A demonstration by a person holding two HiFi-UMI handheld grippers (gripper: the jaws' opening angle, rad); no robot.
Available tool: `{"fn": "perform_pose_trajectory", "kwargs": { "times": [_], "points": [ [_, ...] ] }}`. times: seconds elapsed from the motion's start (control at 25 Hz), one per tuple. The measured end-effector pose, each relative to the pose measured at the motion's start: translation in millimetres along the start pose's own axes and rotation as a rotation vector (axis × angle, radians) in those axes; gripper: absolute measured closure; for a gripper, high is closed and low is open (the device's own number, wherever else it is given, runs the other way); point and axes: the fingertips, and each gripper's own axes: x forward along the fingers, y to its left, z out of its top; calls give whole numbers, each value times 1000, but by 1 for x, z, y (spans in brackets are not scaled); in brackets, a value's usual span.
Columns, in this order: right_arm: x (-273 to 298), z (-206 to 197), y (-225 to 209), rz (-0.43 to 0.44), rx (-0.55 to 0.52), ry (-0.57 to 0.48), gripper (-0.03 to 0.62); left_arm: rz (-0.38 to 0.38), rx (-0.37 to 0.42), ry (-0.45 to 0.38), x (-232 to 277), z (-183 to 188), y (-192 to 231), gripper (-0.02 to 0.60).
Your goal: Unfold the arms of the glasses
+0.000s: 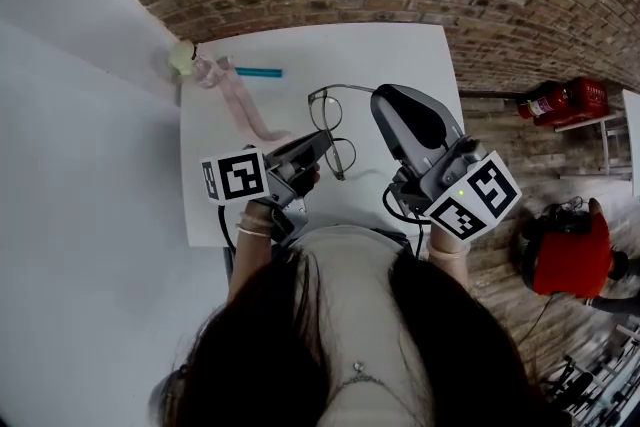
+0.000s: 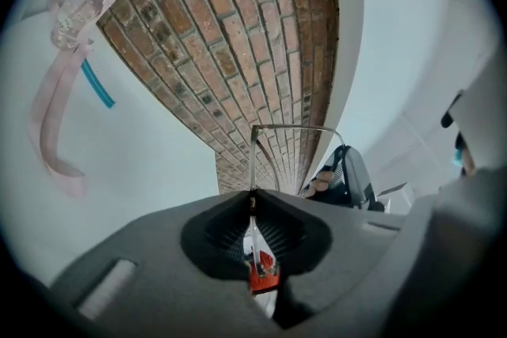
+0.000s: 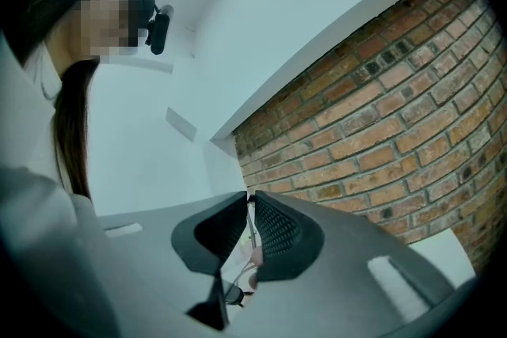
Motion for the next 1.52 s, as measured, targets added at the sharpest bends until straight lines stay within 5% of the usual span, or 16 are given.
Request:
{"fn": "perform_pose_trajectory", "kwargs": {
  "times": [0.68,0.84,1.04,1.52],
  "points": [
    [-4,2,0,5,13,-28,556,-14,-24,-25,0,3,-2,560],
    [-4,4,-1,4,18,-32,553,57,-36,-21,-5,3,7,560],
    [-7,5,-1,0,13,-40,545,3,-28,-31,-2,4,0,560],
    [-15,13,-6,-25,19,-65,543,9,-34,-85,-8,14,1,560]
  ]
}}
